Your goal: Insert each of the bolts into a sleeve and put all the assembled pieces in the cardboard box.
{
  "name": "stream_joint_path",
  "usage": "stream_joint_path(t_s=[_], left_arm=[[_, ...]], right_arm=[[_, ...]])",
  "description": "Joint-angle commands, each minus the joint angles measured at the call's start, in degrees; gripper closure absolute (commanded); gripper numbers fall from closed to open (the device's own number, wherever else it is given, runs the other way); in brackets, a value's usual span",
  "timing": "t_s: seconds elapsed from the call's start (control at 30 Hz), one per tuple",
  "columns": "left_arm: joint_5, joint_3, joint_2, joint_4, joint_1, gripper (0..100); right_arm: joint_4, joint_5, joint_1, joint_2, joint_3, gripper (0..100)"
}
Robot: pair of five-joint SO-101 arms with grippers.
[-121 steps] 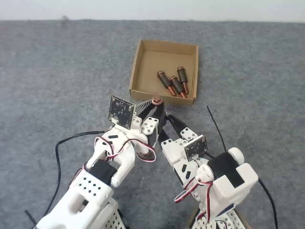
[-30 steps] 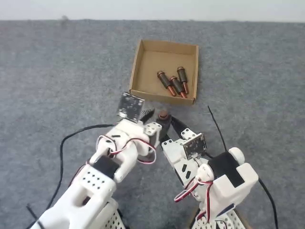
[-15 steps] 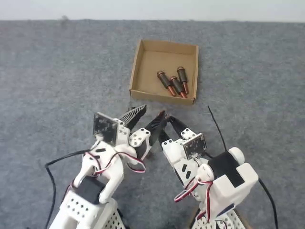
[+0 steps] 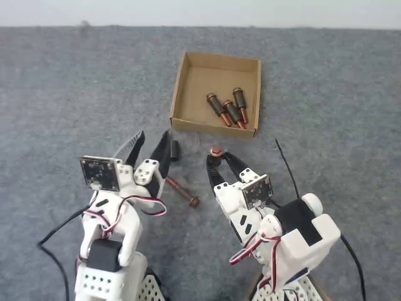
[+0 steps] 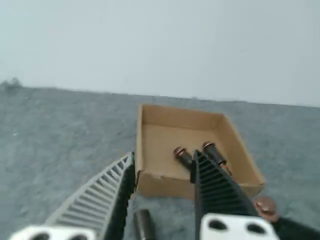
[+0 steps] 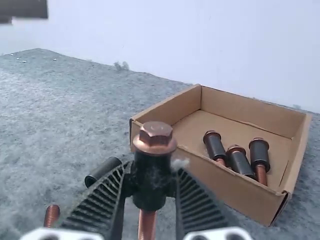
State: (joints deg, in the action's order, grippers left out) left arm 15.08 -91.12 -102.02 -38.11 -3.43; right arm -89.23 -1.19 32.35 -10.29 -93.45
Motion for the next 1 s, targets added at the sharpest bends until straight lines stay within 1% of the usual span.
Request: stream_joint_path(t_s=[0.0, 0.07, 0.2, 0.5, 0.57, 0.67, 0.73, 0.83, 0.97], left_arm=[[0.62, 0.48, -2.37, -4.40, 3.34, 84], [0.62, 0.48, -2.29, -5.89, 5.45, 87], [0.53, -1.89, -2.29, -6.33, 10.20, 99], [0.44, -5.41, -2.29, -7.21, 18.81, 99], [0.35, -5.41, -2.29, -10.46, 19.43, 99], [0.00, -5.41, -2.20, -17.23, 18.37, 99], [-2.55, -5.41, -2.20, -21.89, 17.67, 99], [-6.86, -5.41, -2.20, -22.77, 20.04, 99], [-7.47, -5.41, -2.20, -23.12, 22.24, 99]], right_arm=[[-0.13, -0.44, -1.10, 0.40, -0.62, 99.1], [-0.13, -0.44, -1.10, 0.40, -0.62, 99.1], [-0.13, -0.44, -1.10, 0.40, -0.62, 99.1], [-0.22, -0.35, -1.98, 0.57, -0.70, 99.1], [-0.57, -0.18, -3.82, 1.01, -0.62, 99.1], [-0.57, -0.18, -6.02, 1.01, 0.35, 99.1], [-0.57, -0.18, -6.99, 1.01, 0.70, 99.1], [-0.66, -0.35, -7.34, 1.01, 1.05, 99.1], [-0.57, -0.35, -9.63, 1.01, 2.64, 99.1]])
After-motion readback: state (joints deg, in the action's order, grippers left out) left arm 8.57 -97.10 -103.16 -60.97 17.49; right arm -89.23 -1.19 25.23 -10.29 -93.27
